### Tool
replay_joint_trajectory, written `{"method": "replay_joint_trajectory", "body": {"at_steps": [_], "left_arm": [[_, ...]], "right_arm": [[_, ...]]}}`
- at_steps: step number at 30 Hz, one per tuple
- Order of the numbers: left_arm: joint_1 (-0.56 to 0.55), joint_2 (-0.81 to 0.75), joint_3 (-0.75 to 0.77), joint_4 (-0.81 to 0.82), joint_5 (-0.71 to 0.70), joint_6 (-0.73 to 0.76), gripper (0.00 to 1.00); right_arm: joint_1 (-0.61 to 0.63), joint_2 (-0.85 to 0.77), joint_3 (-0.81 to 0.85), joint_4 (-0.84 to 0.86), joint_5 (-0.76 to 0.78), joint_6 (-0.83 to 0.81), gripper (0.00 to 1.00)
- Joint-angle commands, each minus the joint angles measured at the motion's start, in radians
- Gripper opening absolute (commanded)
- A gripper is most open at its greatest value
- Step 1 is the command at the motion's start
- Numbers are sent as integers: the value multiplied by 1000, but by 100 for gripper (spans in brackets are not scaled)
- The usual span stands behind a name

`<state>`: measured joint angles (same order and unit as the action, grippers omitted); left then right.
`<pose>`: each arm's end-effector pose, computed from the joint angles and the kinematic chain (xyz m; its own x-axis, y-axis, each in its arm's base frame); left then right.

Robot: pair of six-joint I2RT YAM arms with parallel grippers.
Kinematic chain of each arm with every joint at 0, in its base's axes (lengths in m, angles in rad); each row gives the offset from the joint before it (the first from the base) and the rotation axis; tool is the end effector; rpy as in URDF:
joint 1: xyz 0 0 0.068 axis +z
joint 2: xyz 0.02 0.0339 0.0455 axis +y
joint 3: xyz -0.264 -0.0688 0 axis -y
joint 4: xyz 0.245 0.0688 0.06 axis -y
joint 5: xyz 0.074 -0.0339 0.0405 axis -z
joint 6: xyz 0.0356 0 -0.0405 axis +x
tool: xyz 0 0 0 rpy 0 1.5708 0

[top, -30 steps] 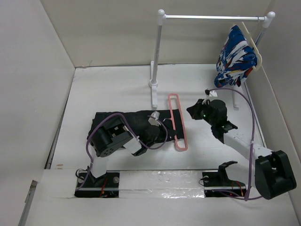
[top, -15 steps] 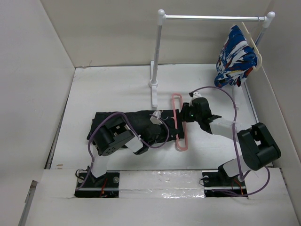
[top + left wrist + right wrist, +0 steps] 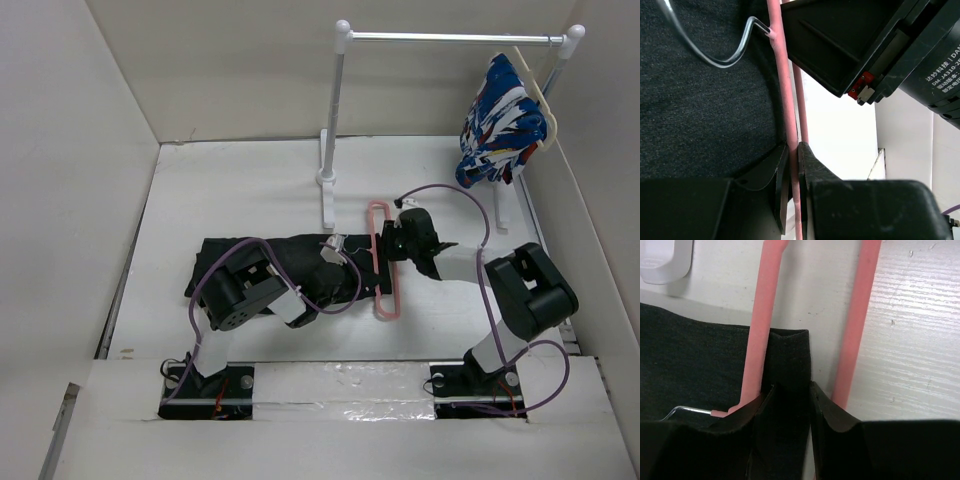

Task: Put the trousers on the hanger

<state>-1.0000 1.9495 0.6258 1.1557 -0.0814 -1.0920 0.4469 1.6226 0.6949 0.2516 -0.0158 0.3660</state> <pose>0.1881 -0.2876 0.1176 -0.7476 -0.4730 -0.4663 0.2863 0.4041 -0.8688 0.2830 0.1362 0.1485 -0.6856 0.0683 -0.7248 -0.2119 0.9338 0.2884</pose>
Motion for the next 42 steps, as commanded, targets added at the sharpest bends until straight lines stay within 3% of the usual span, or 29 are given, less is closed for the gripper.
{"method": "replay_joint_trajectory", "body": {"at_steps": [1,4,6,8,10,11,14,23,32,36,42], "left_arm": [[-2,9,-14,-27,-43,41,0],[-2,19,-11,-21,-35,38,0],[-2,17,-12,-24,-38,41,0],[-2,17,-17,-24,-44,41,0],[8,19,-17,-24,-41,40,0],[8,17,-18,-25,-43,43,0],[8,6,-24,-31,-58,46,0],[17,-32,-67,-80,-78,84,0],[26,-96,-135,-132,-139,101,0],[26,-78,-107,-171,-123,129,0],[-37,-24,6,-221,-109,119,0]], "right_arm": [[10,0,0,72,36,8,33],[1,26,-3,92,-27,13,37],[1,52,-6,98,-62,24,49],[1,57,-31,136,-94,33,49],[-8,57,-49,170,-113,45,36],[-8,56,-61,176,-122,48,17],[-28,19,-89,198,-171,54,0],[-123,-271,-110,48,-194,28,0],[-318,-500,-106,-127,-254,-22,0],[-359,-472,-65,-61,-386,16,0],[-206,-280,60,-74,-372,24,0]]}}
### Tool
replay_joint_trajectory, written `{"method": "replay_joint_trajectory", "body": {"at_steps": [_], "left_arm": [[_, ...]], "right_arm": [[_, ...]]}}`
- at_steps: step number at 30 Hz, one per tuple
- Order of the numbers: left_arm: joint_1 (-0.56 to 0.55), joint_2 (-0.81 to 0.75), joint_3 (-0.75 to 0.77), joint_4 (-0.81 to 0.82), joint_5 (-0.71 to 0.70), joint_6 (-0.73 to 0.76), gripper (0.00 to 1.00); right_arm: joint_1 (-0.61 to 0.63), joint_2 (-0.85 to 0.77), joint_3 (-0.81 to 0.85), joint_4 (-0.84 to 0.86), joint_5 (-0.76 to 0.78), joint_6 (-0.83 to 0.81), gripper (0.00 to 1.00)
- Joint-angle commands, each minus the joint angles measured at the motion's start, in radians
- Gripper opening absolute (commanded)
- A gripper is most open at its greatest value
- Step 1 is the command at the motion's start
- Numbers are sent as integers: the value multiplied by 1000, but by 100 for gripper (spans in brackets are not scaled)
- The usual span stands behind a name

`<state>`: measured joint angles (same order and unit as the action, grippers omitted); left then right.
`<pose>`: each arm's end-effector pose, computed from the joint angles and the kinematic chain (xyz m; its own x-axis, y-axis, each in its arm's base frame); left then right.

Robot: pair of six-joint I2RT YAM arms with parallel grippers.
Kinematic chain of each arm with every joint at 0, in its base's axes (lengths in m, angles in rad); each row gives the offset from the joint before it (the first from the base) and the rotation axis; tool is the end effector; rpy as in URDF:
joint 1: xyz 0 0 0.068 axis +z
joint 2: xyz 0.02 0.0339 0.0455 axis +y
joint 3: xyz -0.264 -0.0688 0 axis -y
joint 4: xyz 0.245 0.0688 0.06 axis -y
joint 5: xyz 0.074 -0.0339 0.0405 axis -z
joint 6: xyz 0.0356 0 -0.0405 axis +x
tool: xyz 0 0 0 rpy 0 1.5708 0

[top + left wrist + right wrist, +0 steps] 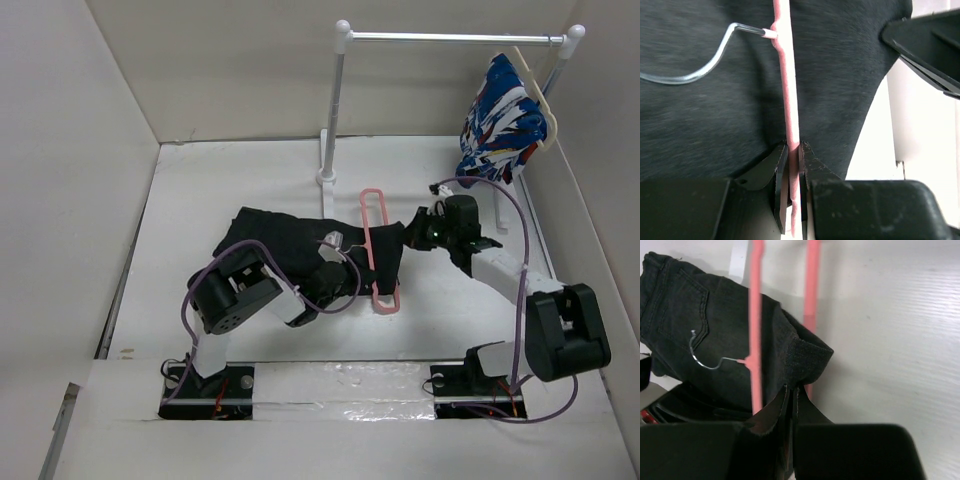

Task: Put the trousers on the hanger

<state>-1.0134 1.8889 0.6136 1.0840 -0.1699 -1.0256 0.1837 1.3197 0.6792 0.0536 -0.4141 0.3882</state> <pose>0.1841 -0.2840 0.1266 -0.6922 -0.4825 -0.5366 0.3022 0.4814 -0.8228 0.2682 0.0644 0.2119 -0.6919 0.2239 -0.6864 -0.2536 0.8147 0.5214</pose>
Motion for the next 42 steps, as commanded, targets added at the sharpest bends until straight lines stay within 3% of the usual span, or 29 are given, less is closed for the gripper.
{"method": "replay_joint_trajectory", "body": {"at_steps": [1,5,12,14,20,24,29,32,42], "left_arm": [[-24,61,31,-148,-10,36,0],[-24,140,101,-150,13,6,0],[-43,196,205,-236,9,13,0],[-53,182,209,-281,-52,2,0],[-53,184,213,-380,-112,10,0],[-5,54,49,-342,-183,1,0],[25,-51,-96,-379,-236,16,0],[26,-102,-159,-392,-272,9,0],[35,-387,-212,-581,-428,33,0]], "right_arm": [[69,33,63,143,29,21,0],[79,56,74,229,-44,77,0],[49,-51,235,43,-40,32,0],[28,-65,252,-9,-19,15,0],[-32,-86,223,58,-106,69,0],[-110,-109,232,-81,-38,-17,0],[-268,-160,64,41,-77,0,0],[-331,-157,65,-6,-106,-31,0],[-411,-148,17,-1,-54,-37,0]]}}
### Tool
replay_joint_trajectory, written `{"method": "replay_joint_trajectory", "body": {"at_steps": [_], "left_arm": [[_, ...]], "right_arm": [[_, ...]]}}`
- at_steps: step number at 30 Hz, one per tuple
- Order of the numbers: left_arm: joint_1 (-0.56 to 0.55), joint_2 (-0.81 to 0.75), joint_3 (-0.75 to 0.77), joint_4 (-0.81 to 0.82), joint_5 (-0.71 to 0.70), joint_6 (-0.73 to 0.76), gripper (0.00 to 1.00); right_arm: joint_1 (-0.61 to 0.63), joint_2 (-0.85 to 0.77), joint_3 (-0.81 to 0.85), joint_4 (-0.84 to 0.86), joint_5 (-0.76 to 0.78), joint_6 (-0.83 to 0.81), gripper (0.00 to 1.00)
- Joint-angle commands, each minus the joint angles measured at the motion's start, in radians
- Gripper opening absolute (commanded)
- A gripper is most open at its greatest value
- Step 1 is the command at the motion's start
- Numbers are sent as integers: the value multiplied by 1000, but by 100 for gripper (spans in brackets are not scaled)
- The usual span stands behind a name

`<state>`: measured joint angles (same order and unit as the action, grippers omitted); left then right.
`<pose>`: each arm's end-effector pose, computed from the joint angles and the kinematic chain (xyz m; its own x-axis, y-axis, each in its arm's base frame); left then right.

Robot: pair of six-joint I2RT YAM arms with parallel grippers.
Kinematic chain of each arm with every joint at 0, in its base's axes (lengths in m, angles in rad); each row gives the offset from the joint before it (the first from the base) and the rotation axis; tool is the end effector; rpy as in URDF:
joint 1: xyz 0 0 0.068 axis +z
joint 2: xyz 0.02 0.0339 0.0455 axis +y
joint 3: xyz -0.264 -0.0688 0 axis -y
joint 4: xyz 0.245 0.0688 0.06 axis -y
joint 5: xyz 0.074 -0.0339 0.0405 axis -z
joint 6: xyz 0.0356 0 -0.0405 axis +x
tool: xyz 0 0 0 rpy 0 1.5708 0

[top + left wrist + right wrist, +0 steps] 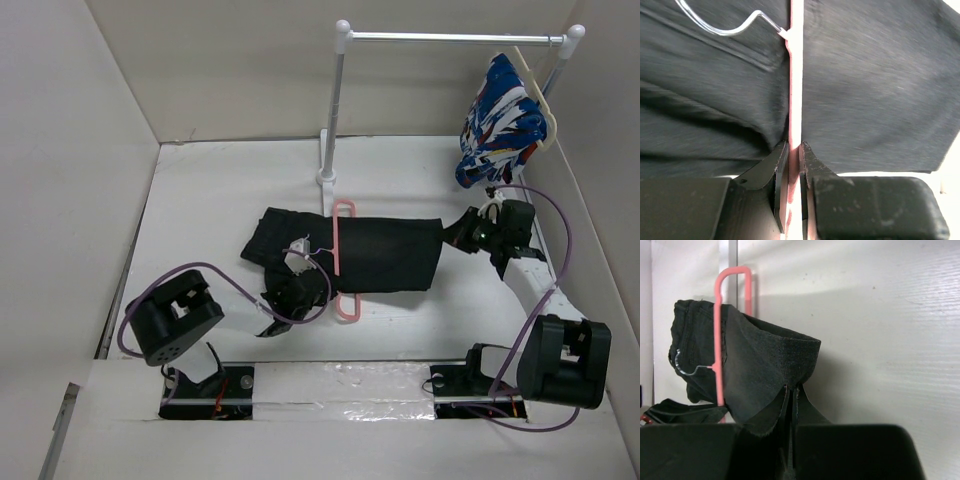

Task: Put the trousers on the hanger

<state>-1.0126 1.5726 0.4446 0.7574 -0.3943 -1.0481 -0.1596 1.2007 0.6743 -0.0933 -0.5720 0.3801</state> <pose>0.1595 -0.2296 0.1431 -0.6100 -0.5335 -0.5859 0.1301 0.6619 -0.7382 0.2510 -0.0209 0.2280 -0.6443 0.4197 -0.6393 -0.0672 0.8017 0.5940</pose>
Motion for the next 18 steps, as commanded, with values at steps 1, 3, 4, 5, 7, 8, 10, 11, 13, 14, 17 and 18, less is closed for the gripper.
{"method": "replay_joint_trajectory", "body": {"at_steps": [1,3,4,5,7,8,10,11,13,14,17,18], "left_arm": [[34,-86,-41,-268,-227,62,0],[43,-109,-41,-290,-238,85,0],[69,-114,-41,-288,-229,91,0],[83,-112,-38,-280,-212,105,0],[83,-114,-38,-264,-202,117,0],[83,-114,-38,-244,-196,122,0],[83,-115,-32,-224,-189,137,0],[47,-117,-8,-236,-199,141,0],[13,-123,28,-271,-238,143,0],[-18,-126,55,-279,-241,148,0],[-64,-146,104,-317,-274,151,0],[-96,-155,117,-338,-299,148,0]], "right_arm": [[-67,-29,16,147,110,-20,0],[-83,-30,2,168,104,-9,0],[-95,-29,-1,171,103,-6,0],[-95,-27,-4,173,103,-4,0],[-95,-24,-15,184,98,-1,0],[-95,-21,-25,197,93,0,0],[-95,-4,-33,205,93,-3,0],[-74,2,-39,217,99,-3,0],[-54,19,-53,227,122,-10,0],[-38,37,-55,233,126,-10,0],[-23,63,-67,256,138,-3,0],[-8,65,-67,256,147,-3,7]]}}
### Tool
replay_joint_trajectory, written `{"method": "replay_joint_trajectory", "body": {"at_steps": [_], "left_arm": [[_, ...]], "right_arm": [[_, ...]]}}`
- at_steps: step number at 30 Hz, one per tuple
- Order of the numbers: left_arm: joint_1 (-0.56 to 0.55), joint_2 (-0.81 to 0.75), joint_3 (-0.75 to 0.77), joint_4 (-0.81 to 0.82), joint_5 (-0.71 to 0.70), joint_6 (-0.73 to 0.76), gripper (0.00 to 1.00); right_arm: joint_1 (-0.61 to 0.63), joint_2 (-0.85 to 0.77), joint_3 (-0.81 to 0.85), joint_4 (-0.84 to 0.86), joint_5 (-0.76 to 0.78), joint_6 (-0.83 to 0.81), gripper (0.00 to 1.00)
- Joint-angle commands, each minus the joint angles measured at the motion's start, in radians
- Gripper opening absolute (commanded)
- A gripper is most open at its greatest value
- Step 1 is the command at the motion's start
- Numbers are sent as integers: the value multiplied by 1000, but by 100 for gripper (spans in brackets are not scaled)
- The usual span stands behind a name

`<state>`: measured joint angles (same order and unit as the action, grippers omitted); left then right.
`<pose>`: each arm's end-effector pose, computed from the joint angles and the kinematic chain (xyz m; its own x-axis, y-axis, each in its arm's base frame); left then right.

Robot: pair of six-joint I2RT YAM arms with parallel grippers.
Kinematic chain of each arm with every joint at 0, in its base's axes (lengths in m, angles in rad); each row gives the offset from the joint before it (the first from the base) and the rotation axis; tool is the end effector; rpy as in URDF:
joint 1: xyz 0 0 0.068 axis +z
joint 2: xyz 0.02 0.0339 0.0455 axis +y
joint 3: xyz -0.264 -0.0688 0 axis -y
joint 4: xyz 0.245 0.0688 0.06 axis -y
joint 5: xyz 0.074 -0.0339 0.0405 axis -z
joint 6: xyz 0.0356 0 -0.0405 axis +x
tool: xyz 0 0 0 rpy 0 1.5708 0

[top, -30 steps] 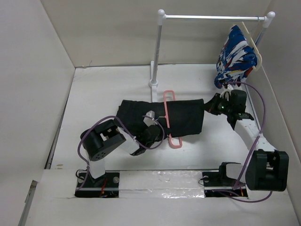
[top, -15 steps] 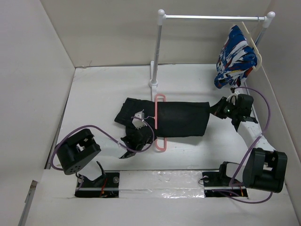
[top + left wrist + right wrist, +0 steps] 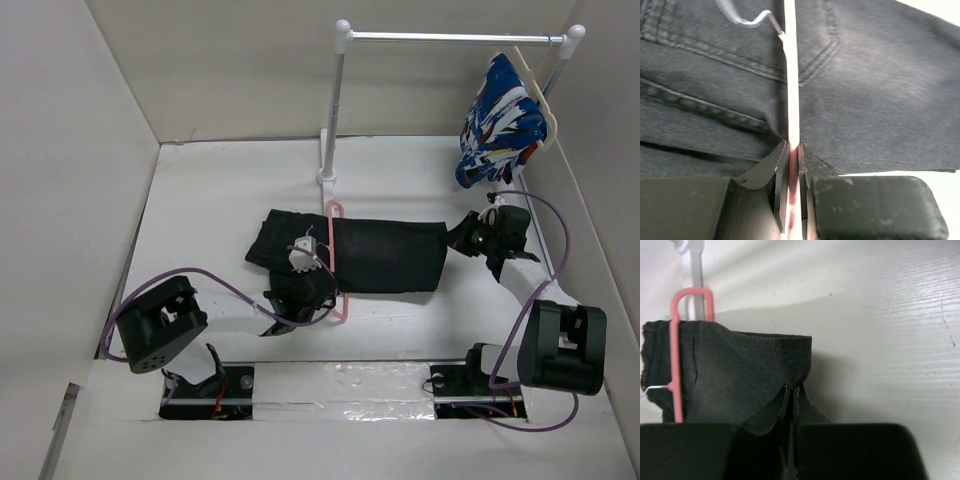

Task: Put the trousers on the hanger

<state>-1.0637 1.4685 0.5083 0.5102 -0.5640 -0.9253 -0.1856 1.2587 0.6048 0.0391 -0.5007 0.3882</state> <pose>0.1509 -0.2324 0.1645 -0.5305 -0.4352 -0.7274 0.1351 0.8038 -0.5794 0.2546 -0.0304 0.2026 -0.6093 0.4523 -0.6513 0.0077 0.8247 0.5655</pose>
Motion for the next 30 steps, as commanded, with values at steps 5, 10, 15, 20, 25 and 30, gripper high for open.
{"method": "replay_joint_trajectory", "body": {"at_steps": [5,10,15,20,25,30], "left_arm": [[-110,-167,85,-133,-211,60,0],[-151,-275,44,-24,-212,164,0],[-160,-267,24,46,-182,198,0],[-194,-255,3,82,-191,204,0],[-225,-258,-2,91,-212,209,0],[-235,-254,-4,114,-200,220,0]], "right_arm": [[104,-54,29,78,154,-20,66],[321,-228,38,54,260,32,73],[705,-279,-52,247,349,204,28],[892,-171,-40,361,431,340,45],[983,-85,-62,399,562,422,67],[1002,5,-76,501,525,482,59]]}}
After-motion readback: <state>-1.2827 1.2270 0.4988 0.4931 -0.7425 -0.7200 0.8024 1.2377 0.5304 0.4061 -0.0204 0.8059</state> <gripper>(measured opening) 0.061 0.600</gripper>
